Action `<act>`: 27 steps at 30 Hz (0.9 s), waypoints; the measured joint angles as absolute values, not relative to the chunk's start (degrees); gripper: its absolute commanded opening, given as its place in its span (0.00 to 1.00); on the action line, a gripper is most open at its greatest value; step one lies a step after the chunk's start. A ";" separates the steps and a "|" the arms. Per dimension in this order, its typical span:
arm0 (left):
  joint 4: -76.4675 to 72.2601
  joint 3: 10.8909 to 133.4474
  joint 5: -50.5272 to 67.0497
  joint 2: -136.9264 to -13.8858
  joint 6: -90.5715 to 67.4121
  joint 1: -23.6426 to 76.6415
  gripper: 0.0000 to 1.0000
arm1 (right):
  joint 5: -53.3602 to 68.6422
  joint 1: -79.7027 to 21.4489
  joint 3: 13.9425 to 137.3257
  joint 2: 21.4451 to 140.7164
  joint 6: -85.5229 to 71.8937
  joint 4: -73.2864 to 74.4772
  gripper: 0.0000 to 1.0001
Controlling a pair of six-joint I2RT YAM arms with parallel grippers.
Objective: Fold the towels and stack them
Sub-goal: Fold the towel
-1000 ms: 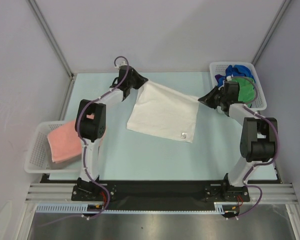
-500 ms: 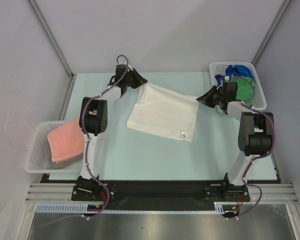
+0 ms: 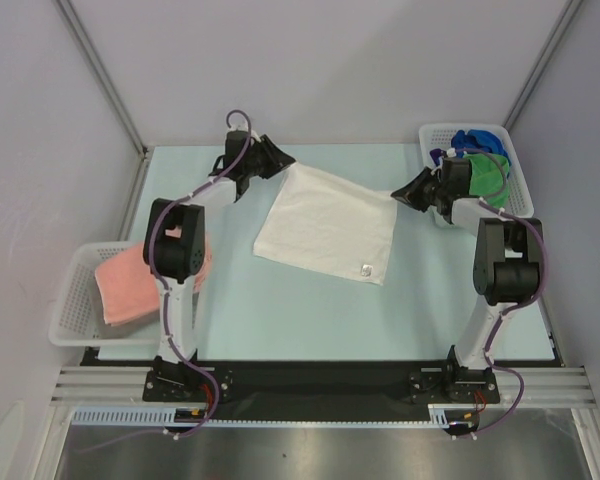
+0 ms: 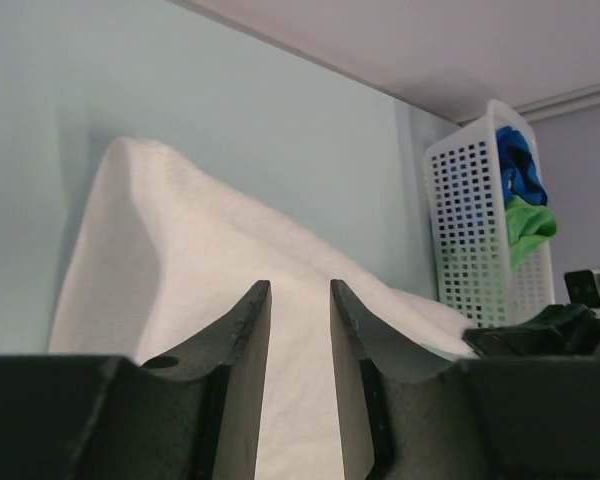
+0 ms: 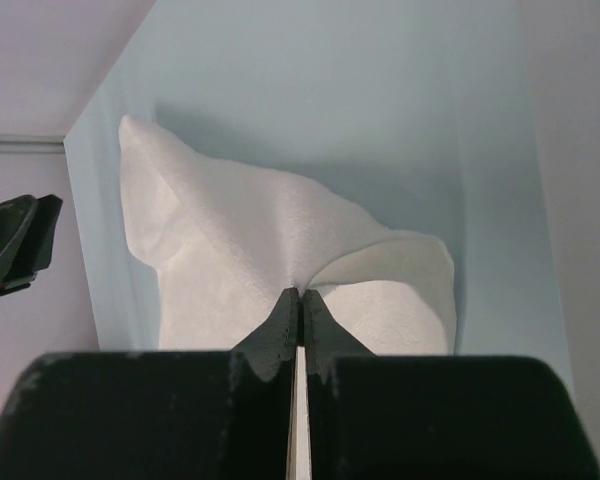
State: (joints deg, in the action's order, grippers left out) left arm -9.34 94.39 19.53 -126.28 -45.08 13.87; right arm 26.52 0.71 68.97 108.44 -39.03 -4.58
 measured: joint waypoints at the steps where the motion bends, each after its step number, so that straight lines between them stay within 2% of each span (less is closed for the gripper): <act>1: -10.22 93.86 19.81 -125.82 -45.58 14.17 0.33 | 26.48 0.71 69.08 108.71 -39.00 -4.62 0.00; 8: -14.61 91.64 20.56 -127.61 -48.51 16.51 0.33 | 26.44 0.71 70.13 109.89 -39.03 -4.56 0.00; 13: -11.75 92.33 18.02 -132.33 -48.36 15.99 0.36 | 26.44 0.75 71.09 110.54 -39.03 -4.60 0.00; 27: -6.22 96.82 10.41 -134.41 -47.44 11.66 0.32 | 27.51 0.95 71.16 111.04 -38.98 -5.02 0.00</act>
